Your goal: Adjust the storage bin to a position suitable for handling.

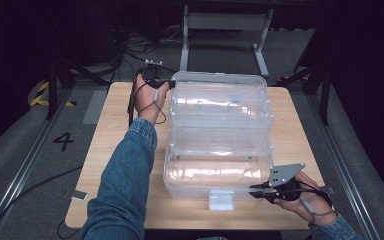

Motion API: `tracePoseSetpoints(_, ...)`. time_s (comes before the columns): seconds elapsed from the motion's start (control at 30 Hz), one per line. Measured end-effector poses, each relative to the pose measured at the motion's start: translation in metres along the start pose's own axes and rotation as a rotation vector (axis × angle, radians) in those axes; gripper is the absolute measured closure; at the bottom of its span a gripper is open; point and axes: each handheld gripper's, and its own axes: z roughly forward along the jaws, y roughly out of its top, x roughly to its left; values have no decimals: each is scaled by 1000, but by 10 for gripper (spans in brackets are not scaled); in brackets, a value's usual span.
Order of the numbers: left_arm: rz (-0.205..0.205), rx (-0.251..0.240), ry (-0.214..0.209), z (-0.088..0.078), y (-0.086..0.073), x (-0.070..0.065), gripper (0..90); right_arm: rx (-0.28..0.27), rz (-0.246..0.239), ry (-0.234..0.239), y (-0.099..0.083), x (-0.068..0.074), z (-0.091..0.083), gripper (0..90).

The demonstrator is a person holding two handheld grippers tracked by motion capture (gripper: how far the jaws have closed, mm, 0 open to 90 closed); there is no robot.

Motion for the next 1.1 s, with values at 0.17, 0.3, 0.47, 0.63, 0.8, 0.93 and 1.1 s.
tracePoseSetpoints(0.17, -21, 16, -6, 6, -1, 4, 809, 1, 2, 3, 0, 0, 0, 801)
tracePoseSetpoints(0.3, -30, 27, -9, 10, -3, 7, 808, 0, 2, 4, 0, 0, 0, 801)
tracePoseSetpoints(0.47, -44, 40, -11, 16, -4, 11, 806, -2, 3, 4, 0, 0, 0, 800)
tracePoseSetpoints(0.63, -56, 57, -9, 22, -6, 15, 803, -1, 6, 0, 0, 0, 0, 799)
tracePoseSetpoints(0.8, -63, 70, -7, 26, -7, 16, 801, -3, 8, 1, 0, 0, 0, 799)
tracePoseSetpoints(0.93, -71, 82, -6, 29, -8, 18, 798, -4, 8, 1, -1, 0, 0, 798)
tracePoseSetpoints(1.1, -92, 101, -10, 34, -11, 22, 794, -5, 12, 3, -1, 0, 0, 797)
